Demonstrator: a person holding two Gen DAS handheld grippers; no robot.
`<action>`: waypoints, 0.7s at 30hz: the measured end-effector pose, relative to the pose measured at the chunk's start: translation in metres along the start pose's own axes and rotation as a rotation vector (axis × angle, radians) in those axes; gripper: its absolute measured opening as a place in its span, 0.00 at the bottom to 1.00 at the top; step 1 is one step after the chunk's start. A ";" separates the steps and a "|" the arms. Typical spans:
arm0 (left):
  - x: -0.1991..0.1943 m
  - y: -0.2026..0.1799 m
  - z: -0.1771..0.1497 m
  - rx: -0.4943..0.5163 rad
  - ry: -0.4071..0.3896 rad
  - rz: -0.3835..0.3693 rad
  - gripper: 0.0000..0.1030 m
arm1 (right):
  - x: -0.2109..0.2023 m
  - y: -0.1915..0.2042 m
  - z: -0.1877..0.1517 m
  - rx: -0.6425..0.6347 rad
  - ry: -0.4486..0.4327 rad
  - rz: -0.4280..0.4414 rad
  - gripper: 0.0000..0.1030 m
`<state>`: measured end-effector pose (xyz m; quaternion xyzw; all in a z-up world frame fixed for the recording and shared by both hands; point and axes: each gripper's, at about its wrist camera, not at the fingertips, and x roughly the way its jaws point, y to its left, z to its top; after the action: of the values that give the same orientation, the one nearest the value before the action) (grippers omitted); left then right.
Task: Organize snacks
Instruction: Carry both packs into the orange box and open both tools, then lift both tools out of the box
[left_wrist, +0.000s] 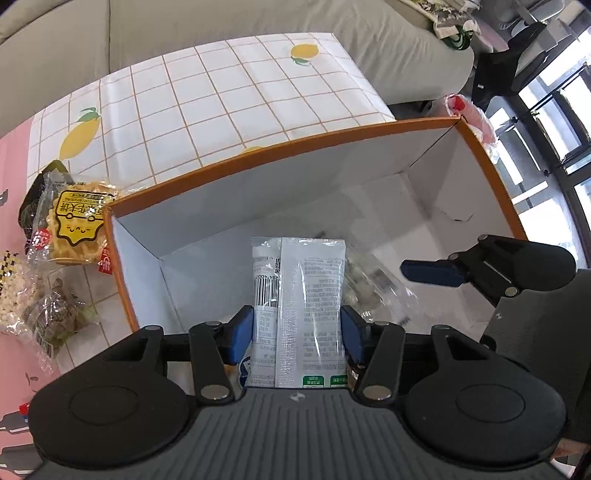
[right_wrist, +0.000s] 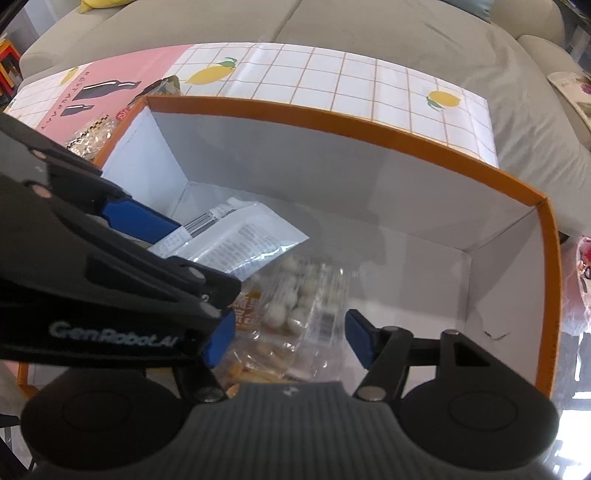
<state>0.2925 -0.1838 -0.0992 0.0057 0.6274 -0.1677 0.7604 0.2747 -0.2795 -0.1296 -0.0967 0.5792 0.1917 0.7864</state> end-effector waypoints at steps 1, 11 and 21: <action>-0.003 0.000 -0.001 0.002 -0.007 0.007 0.65 | -0.001 0.000 0.000 0.005 0.000 -0.005 0.71; -0.044 0.002 -0.014 0.019 -0.065 -0.018 0.66 | -0.025 0.001 0.000 0.048 0.001 -0.098 0.85; -0.102 0.019 -0.050 0.030 -0.210 0.029 0.66 | -0.074 0.024 -0.012 0.123 -0.120 -0.167 0.85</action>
<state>0.2337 -0.1294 -0.0159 0.0085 0.5416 -0.1658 0.8241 0.2355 -0.2757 -0.0616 -0.0844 0.5319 0.0951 0.8372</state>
